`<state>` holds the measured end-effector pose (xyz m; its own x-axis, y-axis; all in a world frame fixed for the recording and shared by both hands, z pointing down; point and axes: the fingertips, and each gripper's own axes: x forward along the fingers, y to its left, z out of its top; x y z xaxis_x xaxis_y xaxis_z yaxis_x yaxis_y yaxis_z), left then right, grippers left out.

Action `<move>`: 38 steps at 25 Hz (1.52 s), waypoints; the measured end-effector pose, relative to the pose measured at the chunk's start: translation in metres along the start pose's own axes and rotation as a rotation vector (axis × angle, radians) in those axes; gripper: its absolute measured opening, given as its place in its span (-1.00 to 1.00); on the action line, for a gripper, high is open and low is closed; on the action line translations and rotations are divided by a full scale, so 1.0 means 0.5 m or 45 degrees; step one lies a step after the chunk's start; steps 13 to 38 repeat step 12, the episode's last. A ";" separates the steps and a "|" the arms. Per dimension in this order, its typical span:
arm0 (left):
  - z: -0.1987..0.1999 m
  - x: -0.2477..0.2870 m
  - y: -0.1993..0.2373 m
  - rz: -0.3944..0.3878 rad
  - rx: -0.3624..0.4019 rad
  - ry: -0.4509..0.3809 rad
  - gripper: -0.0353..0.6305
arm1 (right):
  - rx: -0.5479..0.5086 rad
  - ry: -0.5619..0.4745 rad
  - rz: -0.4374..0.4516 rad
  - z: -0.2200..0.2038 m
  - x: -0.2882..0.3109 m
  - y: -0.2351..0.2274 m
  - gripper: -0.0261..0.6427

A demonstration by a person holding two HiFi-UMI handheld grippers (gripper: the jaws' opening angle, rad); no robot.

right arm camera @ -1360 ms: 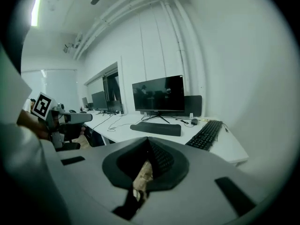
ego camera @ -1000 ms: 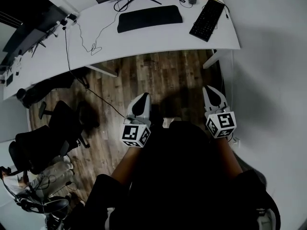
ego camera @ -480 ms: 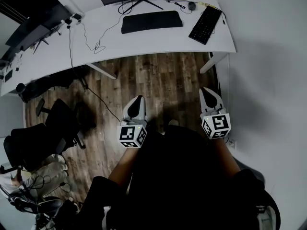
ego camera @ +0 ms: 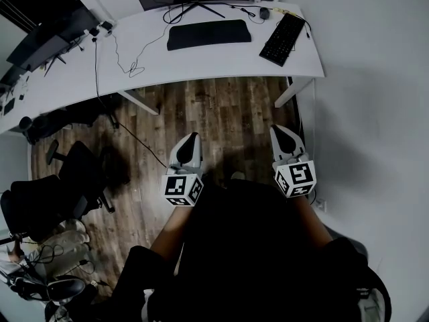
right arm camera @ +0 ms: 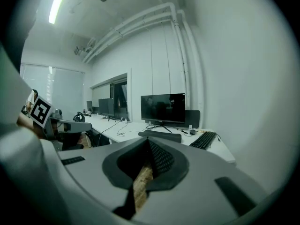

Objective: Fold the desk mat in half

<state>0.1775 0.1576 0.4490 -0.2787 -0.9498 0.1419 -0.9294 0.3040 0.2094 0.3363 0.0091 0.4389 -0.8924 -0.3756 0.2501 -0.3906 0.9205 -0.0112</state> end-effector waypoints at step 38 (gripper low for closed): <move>-0.010 0.028 -0.022 0.009 0.007 0.012 -0.82 | 0.003 -0.007 0.014 -0.005 0.011 -0.029 -0.92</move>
